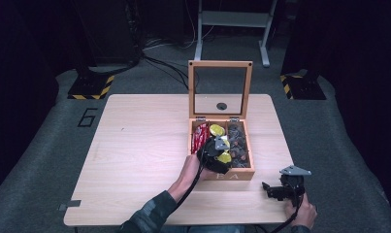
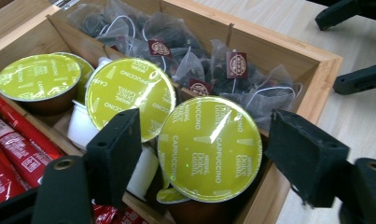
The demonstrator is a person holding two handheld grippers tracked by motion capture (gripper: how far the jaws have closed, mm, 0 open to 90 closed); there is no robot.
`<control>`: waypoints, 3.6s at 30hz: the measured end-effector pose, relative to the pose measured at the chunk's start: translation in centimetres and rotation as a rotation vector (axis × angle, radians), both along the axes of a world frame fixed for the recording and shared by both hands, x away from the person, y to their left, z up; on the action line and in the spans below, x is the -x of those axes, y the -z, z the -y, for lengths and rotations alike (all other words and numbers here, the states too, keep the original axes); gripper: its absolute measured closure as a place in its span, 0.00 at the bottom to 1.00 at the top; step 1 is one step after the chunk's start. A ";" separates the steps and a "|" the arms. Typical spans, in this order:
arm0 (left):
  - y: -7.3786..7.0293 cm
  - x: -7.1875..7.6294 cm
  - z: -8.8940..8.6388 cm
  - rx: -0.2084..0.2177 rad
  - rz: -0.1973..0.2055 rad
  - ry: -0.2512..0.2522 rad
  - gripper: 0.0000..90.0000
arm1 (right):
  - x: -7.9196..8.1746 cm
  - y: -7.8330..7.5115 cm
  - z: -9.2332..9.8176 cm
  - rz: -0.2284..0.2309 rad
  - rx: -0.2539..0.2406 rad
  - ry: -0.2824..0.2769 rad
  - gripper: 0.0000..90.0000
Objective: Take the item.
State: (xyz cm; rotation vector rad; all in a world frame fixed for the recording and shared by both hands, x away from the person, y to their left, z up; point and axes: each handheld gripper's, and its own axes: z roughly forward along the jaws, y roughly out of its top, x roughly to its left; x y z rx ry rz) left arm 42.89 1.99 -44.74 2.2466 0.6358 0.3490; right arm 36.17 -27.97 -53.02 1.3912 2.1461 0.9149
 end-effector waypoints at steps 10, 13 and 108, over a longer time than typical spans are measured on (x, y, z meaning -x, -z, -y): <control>0.3 0.0 0.2 -0.012 -0.008 0.015 0.42 | 0.0 0.0 0.0 0.000 0.000 0.000 0.00; 0.3 0.0 0.2 -0.007 -0.001 0.016 0.42 | 0.0 0.0 0.0 -0.001 0.000 0.000 0.00; -3.7 -0.1 -19.3 0.047 0.108 -0.301 0.43 | 0.0 0.0 0.1 -0.001 0.006 -0.005 0.00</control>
